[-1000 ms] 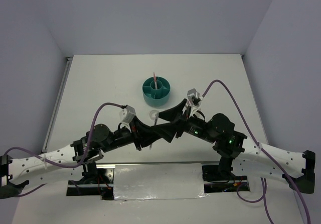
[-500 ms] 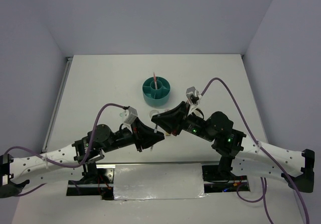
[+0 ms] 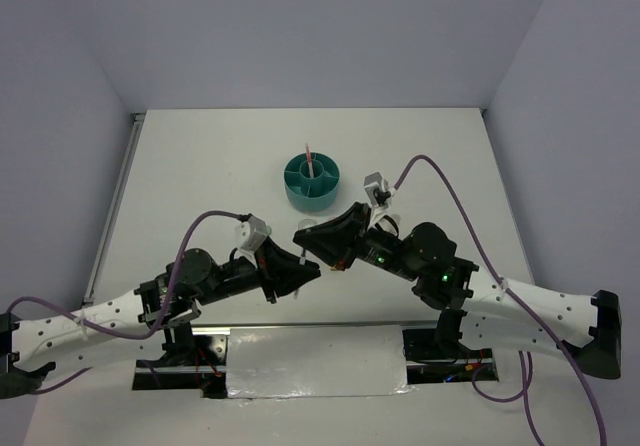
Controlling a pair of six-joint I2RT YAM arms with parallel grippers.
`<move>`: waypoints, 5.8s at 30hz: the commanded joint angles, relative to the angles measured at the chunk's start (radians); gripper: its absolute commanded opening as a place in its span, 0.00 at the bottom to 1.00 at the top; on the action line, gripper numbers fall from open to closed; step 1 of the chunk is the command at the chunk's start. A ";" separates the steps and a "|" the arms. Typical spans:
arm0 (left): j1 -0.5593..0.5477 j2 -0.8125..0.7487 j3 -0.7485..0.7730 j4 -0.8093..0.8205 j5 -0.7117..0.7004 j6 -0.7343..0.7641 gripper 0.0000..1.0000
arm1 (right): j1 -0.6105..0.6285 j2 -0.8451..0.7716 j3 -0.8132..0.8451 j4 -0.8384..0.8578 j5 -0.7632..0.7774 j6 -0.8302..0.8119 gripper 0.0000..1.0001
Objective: Sort the stationery into containers
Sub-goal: Close the pen cap on the pen, then place the pen in the storage box, then pick up the stationery from the center of the board.
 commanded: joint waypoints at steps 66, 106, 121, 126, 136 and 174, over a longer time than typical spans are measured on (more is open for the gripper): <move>0.202 -0.102 0.079 -0.090 0.183 0.153 0.00 | 0.191 0.108 0.011 -0.133 0.123 -0.108 0.43; 0.111 0.001 0.147 -0.845 -0.400 -0.159 0.99 | -0.508 0.798 0.511 0.076 0.138 -0.449 0.00; 0.104 -0.059 0.123 -0.858 -0.436 -0.228 0.99 | -0.520 0.874 0.427 0.201 0.057 -0.420 0.21; 0.104 -0.040 0.151 -0.921 -0.519 -0.293 0.99 | -0.523 0.848 0.371 0.218 0.057 -0.414 0.45; 0.108 0.143 0.176 -0.825 -0.597 -0.385 0.99 | -0.519 0.641 0.262 0.139 0.106 -0.348 0.69; 0.404 1.149 0.656 -0.720 -0.499 -0.339 0.60 | -0.505 -0.249 0.011 -0.582 0.057 -0.179 0.81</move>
